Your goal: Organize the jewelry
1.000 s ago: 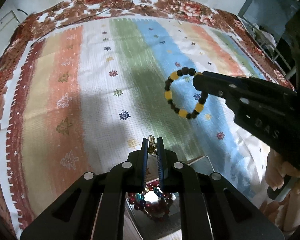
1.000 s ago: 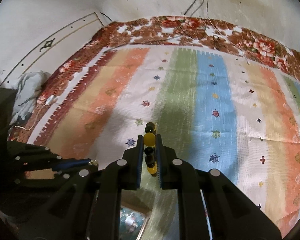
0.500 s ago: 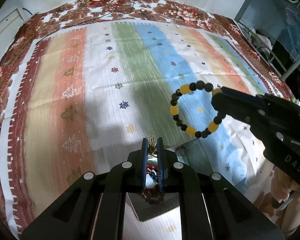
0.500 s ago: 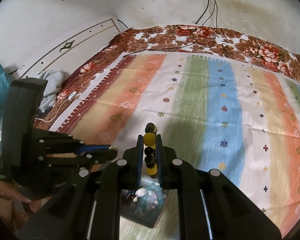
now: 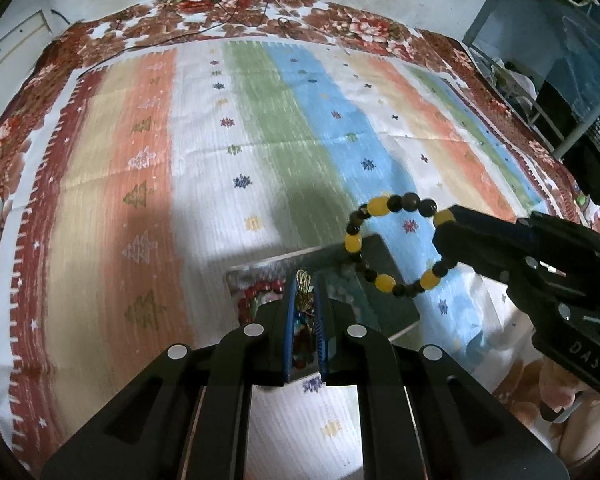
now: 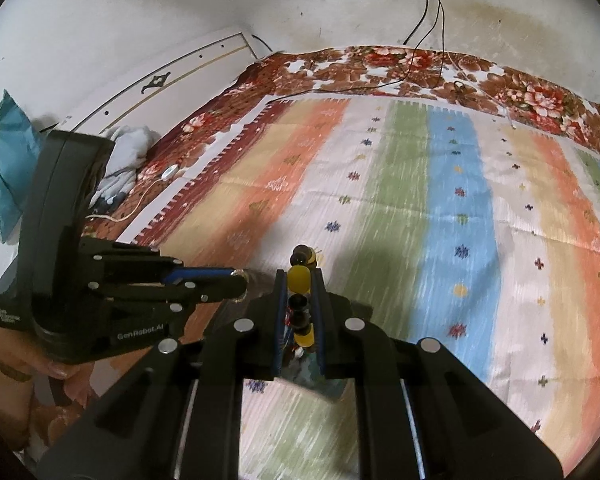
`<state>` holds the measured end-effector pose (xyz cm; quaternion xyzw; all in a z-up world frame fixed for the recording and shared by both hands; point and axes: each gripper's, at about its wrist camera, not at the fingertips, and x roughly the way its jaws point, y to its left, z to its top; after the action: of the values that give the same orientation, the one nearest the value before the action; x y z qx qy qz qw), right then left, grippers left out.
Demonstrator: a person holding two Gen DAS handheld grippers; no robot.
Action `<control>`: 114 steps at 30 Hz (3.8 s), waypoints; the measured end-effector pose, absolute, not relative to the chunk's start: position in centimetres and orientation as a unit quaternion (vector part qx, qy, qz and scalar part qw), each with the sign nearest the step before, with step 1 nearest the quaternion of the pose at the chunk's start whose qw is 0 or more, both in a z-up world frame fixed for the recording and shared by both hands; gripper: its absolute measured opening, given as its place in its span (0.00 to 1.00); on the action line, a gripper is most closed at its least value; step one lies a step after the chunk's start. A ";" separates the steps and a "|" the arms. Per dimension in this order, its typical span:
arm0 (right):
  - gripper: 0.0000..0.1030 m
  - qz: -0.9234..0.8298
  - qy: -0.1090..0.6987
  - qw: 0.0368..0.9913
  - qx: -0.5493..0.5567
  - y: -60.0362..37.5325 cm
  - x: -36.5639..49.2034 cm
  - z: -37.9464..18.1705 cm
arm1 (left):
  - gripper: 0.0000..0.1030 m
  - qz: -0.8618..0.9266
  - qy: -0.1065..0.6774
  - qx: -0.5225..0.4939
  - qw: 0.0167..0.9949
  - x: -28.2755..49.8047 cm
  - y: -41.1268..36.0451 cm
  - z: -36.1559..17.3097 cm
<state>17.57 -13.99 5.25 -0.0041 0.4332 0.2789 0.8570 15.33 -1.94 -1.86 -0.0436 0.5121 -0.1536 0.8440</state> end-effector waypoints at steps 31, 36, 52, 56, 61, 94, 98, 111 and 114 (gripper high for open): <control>0.64 0.235 0.409 0.882 -0.006 -16.5 15.4 4.7 | 0.79 -0.120 0.477 0.001 0.871 12.8 -1.9 -1.2; 0.78 0.234 0.397 0.888 0.007 -17.6 14.4 4.8 | 0.88 -0.125 0.470 0.012 0.874 11.9 -2.3 -1.4; 0.95 0.241 0.368 0.898 -0.013 -18.5 11.1 4.1 | 0.94 -0.083 0.419 0.038 0.903 8.7 -2.3 -1.2; 0.95 0.245 0.376 0.894 -0.004 -18.9 10.7 3.6 | 0.94 -0.083 0.404 0.040 0.910 8.1 -2.4 -0.9; 0.95 0.247 0.379 0.892 -0.005 -18.9 10.4 3.2 | 0.94 -0.086 0.394 0.047 0.914 7.5 -2.8 -0.9; 0.95 0.246 0.368 0.897 -0.009 -18.7 10.4 2.2 | 0.94 -0.086 0.359 0.036 0.929 6.2 -2.1 0.0; 0.95 0.247 0.362 0.899 -0.009 -18.8 10.2 2.3 | 0.94 -0.085 0.360 0.034 0.929 6.2 -2.1 0.0; 0.95 0.249 0.362 0.898 -0.014 -18.6 10.2 2.2 | 0.94 -0.077 0.358 0.020 0.930 6.5 -1.8 0.3; 0.95 0.248 0.361 0.899 -0.016 -18.6 10.2 2.2 | 0.94 -0.078 0.357 0.021 0.931 6.4 -1.8 0.4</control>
<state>10.22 -18.55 2.18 -0.0156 0.3609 0.2483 0.8988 6.43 -1.76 0.35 0.0214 0.3571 -0.0784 0.9305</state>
